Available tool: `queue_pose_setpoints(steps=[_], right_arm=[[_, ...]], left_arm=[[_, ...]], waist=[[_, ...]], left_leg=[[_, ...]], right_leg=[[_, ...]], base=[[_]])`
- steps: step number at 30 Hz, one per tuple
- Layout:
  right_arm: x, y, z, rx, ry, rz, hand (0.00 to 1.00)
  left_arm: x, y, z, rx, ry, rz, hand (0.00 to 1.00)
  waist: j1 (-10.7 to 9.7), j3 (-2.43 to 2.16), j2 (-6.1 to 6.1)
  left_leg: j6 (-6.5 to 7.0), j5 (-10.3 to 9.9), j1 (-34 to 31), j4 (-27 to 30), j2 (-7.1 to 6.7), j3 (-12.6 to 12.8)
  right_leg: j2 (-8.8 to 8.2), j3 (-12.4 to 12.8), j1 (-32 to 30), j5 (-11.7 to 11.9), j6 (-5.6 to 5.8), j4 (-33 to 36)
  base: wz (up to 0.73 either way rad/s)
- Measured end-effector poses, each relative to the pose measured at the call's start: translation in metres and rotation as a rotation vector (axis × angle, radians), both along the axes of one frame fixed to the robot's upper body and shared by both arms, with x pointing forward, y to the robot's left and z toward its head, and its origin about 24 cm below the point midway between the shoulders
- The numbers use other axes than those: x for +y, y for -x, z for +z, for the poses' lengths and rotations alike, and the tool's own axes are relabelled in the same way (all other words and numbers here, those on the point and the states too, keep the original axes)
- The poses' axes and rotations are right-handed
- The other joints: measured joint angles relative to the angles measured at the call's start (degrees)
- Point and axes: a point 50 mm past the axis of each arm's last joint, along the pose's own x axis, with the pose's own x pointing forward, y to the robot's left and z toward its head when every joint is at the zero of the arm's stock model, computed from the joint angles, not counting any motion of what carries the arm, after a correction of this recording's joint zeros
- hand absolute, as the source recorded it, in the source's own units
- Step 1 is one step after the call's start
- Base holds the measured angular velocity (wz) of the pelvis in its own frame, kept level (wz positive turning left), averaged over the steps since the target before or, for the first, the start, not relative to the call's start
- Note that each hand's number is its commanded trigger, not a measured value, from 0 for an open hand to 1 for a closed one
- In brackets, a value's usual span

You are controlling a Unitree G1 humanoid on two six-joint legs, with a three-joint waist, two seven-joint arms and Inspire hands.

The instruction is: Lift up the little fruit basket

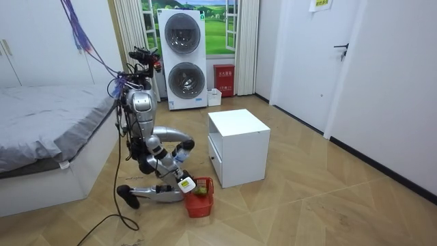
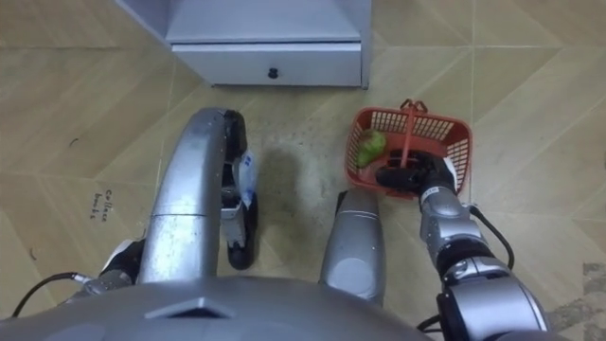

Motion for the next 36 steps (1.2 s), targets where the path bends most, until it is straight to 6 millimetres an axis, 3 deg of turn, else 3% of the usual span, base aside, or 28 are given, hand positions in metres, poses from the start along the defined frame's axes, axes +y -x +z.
queue_pose_setpoints(steps=[8, 27, 31, 34, 36], right_arm=[[0.0, 0.0, -0.001, 0.01, -0.015, -0.022, 1.0], [-0.003, 0.0, -0.001, 0.016, -0.002, -0.004, 1.0], [0.001, -0.008, 0.004, -0.006, 0.019, 0.05, 1.0], [0.006, -0.016, 0.008, -0.03, 0.04, 0.118, 1.0], [0.011, -0.024, 0.014, -0.065, 0.039, 0.161, 1.0]], left_arm=[[0.0, 0.004, -0.001, 0.021, 0.009, 0.002, 0.0], [-0.002, 0.0, -0.001, 0.022, 0.023, -0.006, 0.0], [-0.002, -0.008, 0.001, 0.002, 0.026, -0.01, 0.0], [-0.001, -0.02, 0.003, -0.032, 0.028, -0.017, 0.0], [-0.002, -0.026, 0.004, -0.053, 0.032, -0.024, 0.0]], waist=[[1.33, -0.2, 0.51], [1.29, -0.19, 0.32], [0.74, -0.08, -0.06], [0.64, 0.1, -0.95], [0.3, 0.01, -1.56]], left_leg=[[-1.36, 0.68, -0.09, -0.35, 0.17, -0.84], [-1.39, 0.7, -0.93, 0.88, 0.14, -1.69], [-1.38, 0.7, -1.2, 1.67, -0.19, -1.61], [-1.37, 0.7, -0.72, 2.53, -1.87, -2.02], [-1.36, 0.69, -0.4, 3.17, -2.25, -2.23]], right_leg=[[0.83, -0.81, 0.09, 0.0, 0.0, -0.03], [1.77, -1.88, 0.59, 0.0, -0.01, -0.02], [1.76, -1.63, 0.97, 0.0, 0.0, -0.19], [1.29, -1.28, 2.43, 0.01, 0.02, -0.79], [1.01, -0.78, 3.13, 0.02, 0.03, -1.24]], base=[[0.02], [0.0], [-0.02], [-0.02], [-0.09]])
